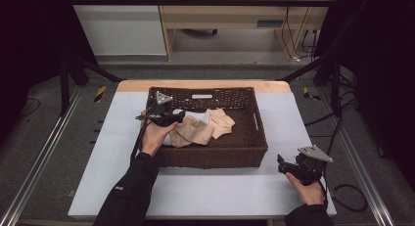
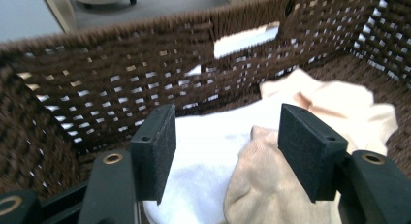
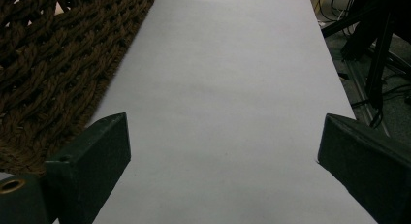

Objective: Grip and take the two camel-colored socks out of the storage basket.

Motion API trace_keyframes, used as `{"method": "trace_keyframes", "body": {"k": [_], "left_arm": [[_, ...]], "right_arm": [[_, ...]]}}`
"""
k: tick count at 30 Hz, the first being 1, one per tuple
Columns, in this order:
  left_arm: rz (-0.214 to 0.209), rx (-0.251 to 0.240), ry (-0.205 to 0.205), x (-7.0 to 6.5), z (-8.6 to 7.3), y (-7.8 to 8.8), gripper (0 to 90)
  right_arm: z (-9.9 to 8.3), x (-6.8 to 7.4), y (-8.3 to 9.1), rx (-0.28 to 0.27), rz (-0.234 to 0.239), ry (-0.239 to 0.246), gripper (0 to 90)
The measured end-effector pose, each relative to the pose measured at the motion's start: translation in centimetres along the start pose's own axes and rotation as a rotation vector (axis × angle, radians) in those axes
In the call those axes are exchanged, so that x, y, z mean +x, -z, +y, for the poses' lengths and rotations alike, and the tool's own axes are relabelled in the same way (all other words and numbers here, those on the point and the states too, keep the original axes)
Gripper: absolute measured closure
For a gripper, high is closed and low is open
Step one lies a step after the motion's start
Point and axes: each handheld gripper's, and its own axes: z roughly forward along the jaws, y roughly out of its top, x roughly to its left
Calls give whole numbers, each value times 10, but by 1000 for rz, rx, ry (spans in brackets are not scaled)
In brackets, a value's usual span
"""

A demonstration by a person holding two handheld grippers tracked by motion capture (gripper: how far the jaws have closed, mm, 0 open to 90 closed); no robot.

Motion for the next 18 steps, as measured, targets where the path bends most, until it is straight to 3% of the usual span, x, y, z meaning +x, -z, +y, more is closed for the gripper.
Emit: {"method": "trace_keyframes", "body": {"k": [18], "left_arm": [[15, 115, -42, -7, -11, -9, 393]], "right_arm": [[-1, 2, -2, 16, 4, 7, 51]]}}
